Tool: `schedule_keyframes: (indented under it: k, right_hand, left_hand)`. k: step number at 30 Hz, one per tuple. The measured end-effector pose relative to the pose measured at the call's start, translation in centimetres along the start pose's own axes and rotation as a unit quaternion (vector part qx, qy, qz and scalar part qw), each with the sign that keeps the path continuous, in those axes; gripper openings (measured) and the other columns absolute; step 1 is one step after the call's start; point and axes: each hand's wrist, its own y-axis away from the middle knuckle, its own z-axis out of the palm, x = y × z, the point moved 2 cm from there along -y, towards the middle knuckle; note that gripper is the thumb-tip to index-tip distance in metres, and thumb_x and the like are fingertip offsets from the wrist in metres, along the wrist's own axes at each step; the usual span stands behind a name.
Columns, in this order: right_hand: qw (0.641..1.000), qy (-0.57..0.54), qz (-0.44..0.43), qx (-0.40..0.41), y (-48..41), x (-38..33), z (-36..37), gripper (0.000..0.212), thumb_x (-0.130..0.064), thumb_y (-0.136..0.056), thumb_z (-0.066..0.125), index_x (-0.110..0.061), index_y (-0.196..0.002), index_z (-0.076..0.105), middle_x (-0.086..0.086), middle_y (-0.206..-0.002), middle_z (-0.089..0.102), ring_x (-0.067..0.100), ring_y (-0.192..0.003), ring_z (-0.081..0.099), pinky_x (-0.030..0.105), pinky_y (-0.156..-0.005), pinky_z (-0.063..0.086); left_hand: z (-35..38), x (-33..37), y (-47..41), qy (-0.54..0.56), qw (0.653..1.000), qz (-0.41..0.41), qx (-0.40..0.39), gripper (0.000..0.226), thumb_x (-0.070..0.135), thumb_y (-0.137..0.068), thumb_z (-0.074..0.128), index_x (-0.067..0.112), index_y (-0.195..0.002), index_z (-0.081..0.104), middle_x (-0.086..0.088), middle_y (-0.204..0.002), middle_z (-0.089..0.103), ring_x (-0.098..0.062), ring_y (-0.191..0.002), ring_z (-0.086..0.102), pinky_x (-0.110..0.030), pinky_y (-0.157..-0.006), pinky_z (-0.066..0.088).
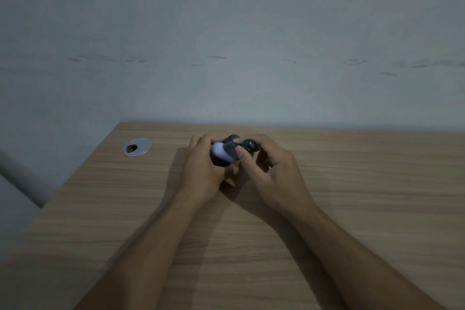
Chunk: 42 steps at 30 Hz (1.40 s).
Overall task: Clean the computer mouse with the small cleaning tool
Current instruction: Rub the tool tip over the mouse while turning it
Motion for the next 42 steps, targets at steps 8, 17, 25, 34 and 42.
schedule_keyframes:
  k: [8,17,25,34,42]
  right_hand:
    - [0.999,-0.037,0.034,-0.005,0.3,0.4,-0.6,0.017,-0.024,-0.107,0.073,-0.024,-0.123,0.078,-0.015,-0.093,0.073,0.002,-0.067,0.057,0.015,-0.065,0.041]
    - [0.998,-0.026,0.052,0.023,-0.1,1.2,-1.0,0.019,-0.022,-0.105,0.073,-0.032,-0.122,0.077,-0.007,-0.105,0.074,0.008,-0.068,0.053,0.023,-0.067,0.045]
    - [0.997,0.003,0.053,0.057,-0.4,1.2,-0.6,0.017,-0.022,-0.103,0.076,-0.03,-0.119,0.079,-0.004,-0.111,0.074,0.006,-0.072,0.059,0.016,-0.068,0.045]
    - [0.995,0.062,-0.002,0.071,-0.5,0.2,-0.2,0.019,-0.023,-0.105,0.076,-0.021,-0.124,0.079,-0.007,-0.105,0.07,-0.008,-0.08,0.057,0.007,-0.075,0.04]
    - [0.996,0.061,-0.004,0.069,-0.5,0.6,-0.5,0.013,-0.022,-0.104,0.076,-0.019,-0.117,0.079,-0.007,-0.101,0.071,-0.008,-0.078,0.058,0.007,-0.072,0.04]
  left_hand:
    - [-0.3,-0.2,-0.1,0.02,0.999,0.001,0.028,0.058,0.02,-0.072,0.098,0.017,-0.122,0.07,0.0,-0.125,0.063,-0.016,-0.105,0.066,-0.008,-0.076,0.047]
    - [-0.7,0.0,-0.1,0.029,0.999,-0.001,0.045,0.056,0.027,-0.075,0.096,0.022,-0.125,0.071,0.003,-0.126,0.065,-0.012,-0.105,0.068,-0.016,-0.08,0.054]
    - [-0.7,0.1,0.1,0.045,0.997,0.01,0.056,0.057,0.024,-0.074,0.096,0.023,-0.124,0.069,0.004,-0.124,0.061,-0.012,-0.1,0.069,-0.024,-0.087,0.06]
    - [-0.4,0.4,0.3,0.05,0.998,0.031,0.032,0.056,0.02,-0.075,0.099,0.028,-0.117,0.062,0.007,-0.127,0.05,-0.005,-0.101,0.065,-0.018,-0.087,0.056]
    - [-0.4,0.7,0.3,0.047,0.997,0.054,0.016,0.058,0.025,-0.075,0.093,0.02,-0.127,0.068,0.006,-0.131,0.053,-0.015,-0.109,0.069,-0.023,-0.096,0.057]
